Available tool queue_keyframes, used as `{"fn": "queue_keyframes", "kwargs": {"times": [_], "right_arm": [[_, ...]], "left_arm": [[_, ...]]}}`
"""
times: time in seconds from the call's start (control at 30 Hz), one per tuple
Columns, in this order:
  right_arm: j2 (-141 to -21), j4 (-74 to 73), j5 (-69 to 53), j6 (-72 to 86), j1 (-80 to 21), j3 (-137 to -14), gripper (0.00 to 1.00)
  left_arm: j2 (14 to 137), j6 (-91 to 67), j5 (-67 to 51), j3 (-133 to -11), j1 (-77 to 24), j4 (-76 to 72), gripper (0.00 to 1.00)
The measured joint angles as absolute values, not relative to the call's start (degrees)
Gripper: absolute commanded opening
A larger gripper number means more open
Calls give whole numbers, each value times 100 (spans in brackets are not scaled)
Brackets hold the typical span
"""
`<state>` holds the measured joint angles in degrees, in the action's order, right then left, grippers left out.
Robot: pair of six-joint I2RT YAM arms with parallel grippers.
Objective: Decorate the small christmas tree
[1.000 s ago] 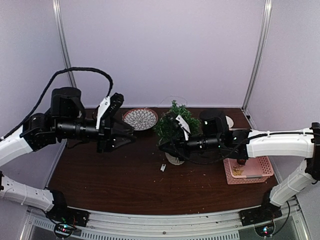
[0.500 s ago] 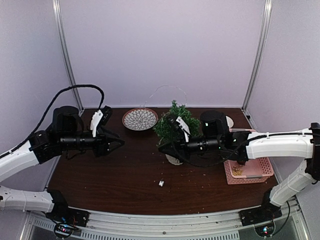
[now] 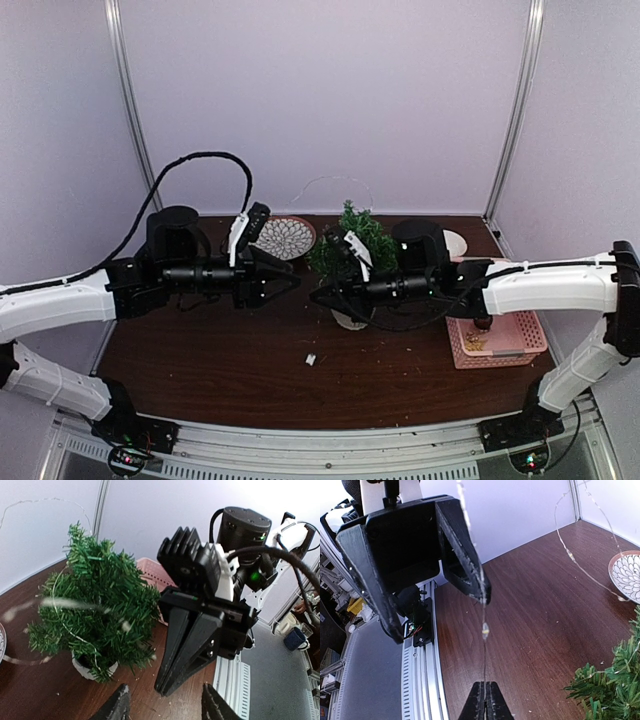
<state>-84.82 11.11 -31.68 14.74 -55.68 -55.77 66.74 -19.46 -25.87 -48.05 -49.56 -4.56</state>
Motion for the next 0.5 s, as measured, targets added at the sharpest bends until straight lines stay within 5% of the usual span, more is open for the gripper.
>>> {"fn": "queue_keyframes", "kwargs": {"times": [0.27,0.5], "right_arm": [[-8617,1125,-3168,1431,-5673,-5728,5],[-8458,784,-3111,1328,-5780,-5725,2]], "left_arm": [[6954,-2141,-2526,-5015,-5107,-875,37],[6418,-1992,-2193,-4912,-5107,-351,55]]}}
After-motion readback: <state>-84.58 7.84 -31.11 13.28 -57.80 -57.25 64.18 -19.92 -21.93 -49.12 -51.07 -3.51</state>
